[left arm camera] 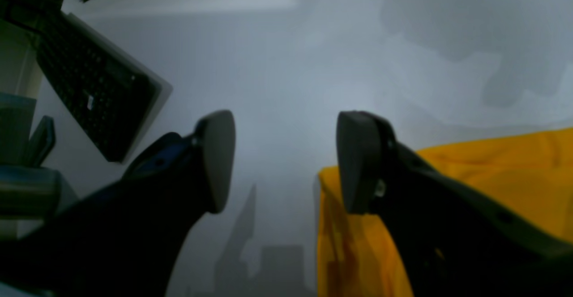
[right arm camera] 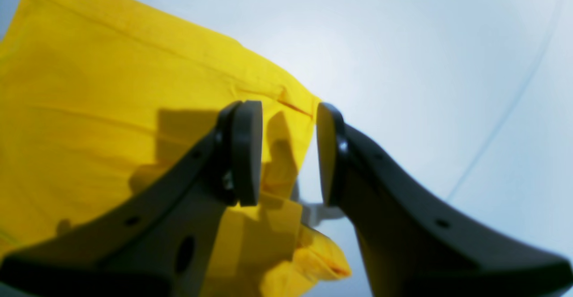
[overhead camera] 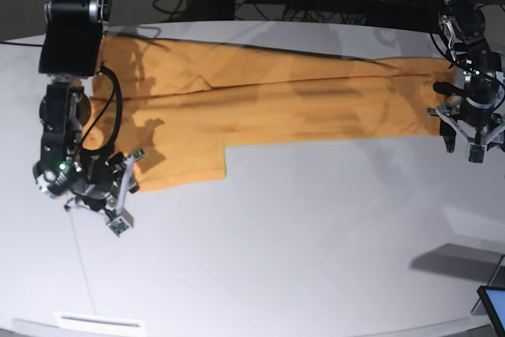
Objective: Fold the T-shirt properly
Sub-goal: 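Move the right gripper to the folded shirt's sleeve end and grasp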
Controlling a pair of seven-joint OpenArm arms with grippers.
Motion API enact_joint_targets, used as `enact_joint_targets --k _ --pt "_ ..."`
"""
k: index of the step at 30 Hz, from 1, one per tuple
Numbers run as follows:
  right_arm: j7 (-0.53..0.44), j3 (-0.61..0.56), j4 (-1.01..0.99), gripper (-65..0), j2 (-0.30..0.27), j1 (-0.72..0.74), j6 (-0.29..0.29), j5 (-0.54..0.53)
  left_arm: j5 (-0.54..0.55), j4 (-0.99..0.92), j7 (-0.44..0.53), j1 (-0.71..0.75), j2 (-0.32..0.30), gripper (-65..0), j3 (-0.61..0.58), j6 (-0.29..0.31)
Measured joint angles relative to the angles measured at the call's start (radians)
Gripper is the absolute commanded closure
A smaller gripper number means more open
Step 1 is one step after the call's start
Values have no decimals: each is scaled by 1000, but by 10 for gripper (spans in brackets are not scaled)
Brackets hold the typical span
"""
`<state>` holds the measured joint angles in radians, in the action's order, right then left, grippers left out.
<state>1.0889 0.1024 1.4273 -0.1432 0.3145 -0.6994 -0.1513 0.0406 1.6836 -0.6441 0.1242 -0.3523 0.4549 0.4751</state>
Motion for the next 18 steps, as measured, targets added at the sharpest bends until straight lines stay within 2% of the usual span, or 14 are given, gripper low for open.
enact_joint_targets --k 6,18 --pt "-40 5 -187 -202 -2 60 3 5 0 0 0 0 -3 -354 2 0" --pt "-94 4 -312 -202 -5 93 3 4 -8 0 0 1 -3 -354 1 0"
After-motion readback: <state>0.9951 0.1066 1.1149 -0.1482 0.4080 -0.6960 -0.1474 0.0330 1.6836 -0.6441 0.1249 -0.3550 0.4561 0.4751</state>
